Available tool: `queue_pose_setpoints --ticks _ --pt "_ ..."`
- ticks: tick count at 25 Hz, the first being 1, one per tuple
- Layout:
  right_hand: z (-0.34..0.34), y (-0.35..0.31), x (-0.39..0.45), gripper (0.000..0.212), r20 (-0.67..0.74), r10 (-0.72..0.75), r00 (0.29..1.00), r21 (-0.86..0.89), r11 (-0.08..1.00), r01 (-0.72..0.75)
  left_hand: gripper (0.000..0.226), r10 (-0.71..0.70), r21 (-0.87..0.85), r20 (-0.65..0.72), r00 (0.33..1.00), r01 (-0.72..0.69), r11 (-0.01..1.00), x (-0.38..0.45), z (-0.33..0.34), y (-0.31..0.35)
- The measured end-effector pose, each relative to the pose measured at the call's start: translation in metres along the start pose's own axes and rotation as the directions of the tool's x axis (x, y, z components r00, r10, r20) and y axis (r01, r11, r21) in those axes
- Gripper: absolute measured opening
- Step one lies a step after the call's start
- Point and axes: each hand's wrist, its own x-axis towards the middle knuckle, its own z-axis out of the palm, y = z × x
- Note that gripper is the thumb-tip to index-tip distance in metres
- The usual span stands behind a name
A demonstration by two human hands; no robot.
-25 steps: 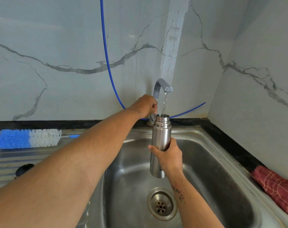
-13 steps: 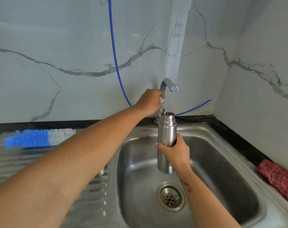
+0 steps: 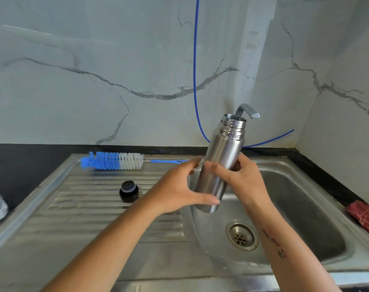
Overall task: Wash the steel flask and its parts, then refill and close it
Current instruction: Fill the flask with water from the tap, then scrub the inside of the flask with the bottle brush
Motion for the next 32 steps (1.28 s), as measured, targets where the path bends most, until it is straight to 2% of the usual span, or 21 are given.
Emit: queue_pose_setpoints --ticks 2,4,6,7,9,10,11,12,14,16,18,21,25,27,29,32 --pt "0.018 -0.016 -0.011 0.037 0.048 -0.009 0.999 0.072 0.997 0.005 0.071 -0.009 -0.081 -0.074 0.997 0.003 0.997 -0.012 -0.001 0.002" --pt "0.036 -0.026 -0.015 0.036 0.097 -0.013 0.995 0.06 0.998 0.007 0.068 -0.051 -0.136 -0.178 0.983 0.027 0.99 -0.02 -0.004 -0.002" --pt "0.042 -0.032 -0.012 0.039 0.221 -0.013 0.975 0.039 0.999 0.004 0.064 -0.066 -0.122 -0.293 0.954 0.031 0.992 -0.026 -0.01 -0.007" --pt "0.039 -0.035 -0.008 0.044 0.332 -0.011 0.943 0.038 0.999 -0.002 0.062 -0.065 -0.101 -0.351 0.934 0.032 0.994 -0.029 -0.014 -0.011" --pt "0.023 -0.043 0.004 0.059 0.576 -0.004 0.817 0.023 1.0 -0.012 0.063 -0.07 -0.05 -0.438 0.896 0.054 0.997 -0.034 -0.026 -0.018" --pt "0.015 -0.044 0.014 0.066 0.631 0.026 0.775 -0.025 1.0 -0.013 0.065 -0.081 -0.022 -0.467 0.88 0.08 0.997 -0.035 -0.033 -0.023" --pt "0.013 -0.044 0.024 0.067 0.632 0.068 0.772 -0.088 0.996 -0.016 0.067 -0.091 0.005 -0.494 0.864 0.108 0.994 -0.036 -0.041 -0.028" --pt "0.016 -0.041 0.036 0.062 0.592 0.111 0.798 -0.154 0.988 -0.023 0.066 -0.097 0.028 -0.52 0.849 0.131 0.991 -0.036 -0.048 -0.032" --pt "0.041 -0.025 0.067 0.042 0.472 0.154 0.868 -0.261 0.965 -0.03 0.063 -0.108 0.044 -0.561 0.821 0.16 0.986 -0.037 -0.059 -0.037" --pt "0.079 0.001 0.1 0.031 0.392 0.129 0.911 -0.37 0.929 0.027 0.062 -0.1 0.063 -0.597 0.796 0.171 0.983 -0.039 -0.065 -0.04" --pt "0.11 0.03 0.131 0.03 0.347 0.051 0.937 -0.534 0.831 0.153 0.062 -0.071 0.11 -0.637 0.767 0.182 0.977 -0.04 -0.069 -0.043" --pt "0.133 0.06 0.161 0.038 0.442 -0.008 0.897 -0.706 0.613 0.353 0.065 -0.031 0.193 -0.674 0.738 0.216 0.957 -0.04 -0.073 -0.052" --pt "0.146 0.077 0.177 0.033 0.538 0.03 0.842 -0.776 0.409 0.481 0.067 -0.028 0.227 -0.718 0.695 0.271 0.935 -0.039 -0.075 -0.061" --pt "0.153 0.078 0.18 0.022 0.566 -0.006 0.824 -0.767 0.361 0.53 0.068 -0.031 0.221 -0.744 0.668 0.29 0.931 -0.039 -0.076 -0.065" --pt "0.159 0.077 0.182 0.017 0.575 -0.028 0.818 -0.755 0.368 0.543 0.067 -0.026 0.216 -0.772 0.635 0.301 0.929 -0.038 -0.077 -0.068" --pt "0.161 0.078 0.183 0.026 0.604 0.011 0.797 -0.735 0.395 0.551 0.067 -0.025 0.204 -0.781 0.624 0.293 0.934 -0.038 -0.078 -0.07"
